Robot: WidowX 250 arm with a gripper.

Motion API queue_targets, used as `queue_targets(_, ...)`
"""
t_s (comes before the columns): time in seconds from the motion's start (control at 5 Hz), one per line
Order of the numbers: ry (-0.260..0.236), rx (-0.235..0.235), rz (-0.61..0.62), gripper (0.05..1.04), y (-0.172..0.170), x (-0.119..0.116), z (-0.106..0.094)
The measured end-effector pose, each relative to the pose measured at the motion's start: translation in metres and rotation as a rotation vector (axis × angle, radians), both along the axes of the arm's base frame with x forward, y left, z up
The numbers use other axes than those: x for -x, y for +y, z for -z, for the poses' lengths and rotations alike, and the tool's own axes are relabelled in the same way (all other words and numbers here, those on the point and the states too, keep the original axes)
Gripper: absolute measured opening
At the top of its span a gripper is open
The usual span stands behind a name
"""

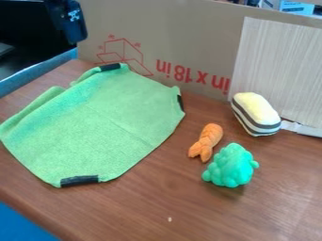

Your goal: Fold the cloth from left to right

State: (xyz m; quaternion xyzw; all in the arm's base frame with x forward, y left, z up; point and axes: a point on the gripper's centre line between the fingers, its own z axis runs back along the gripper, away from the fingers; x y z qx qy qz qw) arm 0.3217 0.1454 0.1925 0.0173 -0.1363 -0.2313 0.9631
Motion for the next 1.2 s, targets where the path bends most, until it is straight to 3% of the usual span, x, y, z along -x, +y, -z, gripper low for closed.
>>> queue_targets(0.6, 0.038, 0.027, -0.005, 1.001, -0.001, -0.001, 0.013)
queue_targets(0.8, 0.114, 0.098, -0.105, 1.001, 0.025, -0.006, 0.035)
queue_targets(1.0, 0.113, 0.118, -0.231, 1.001, 0.071, -0.005, 0.05)
queue_targets(1.2, 0.086, 0.13, -0.29, 1.001, 0.092, 0.001, 0.047)
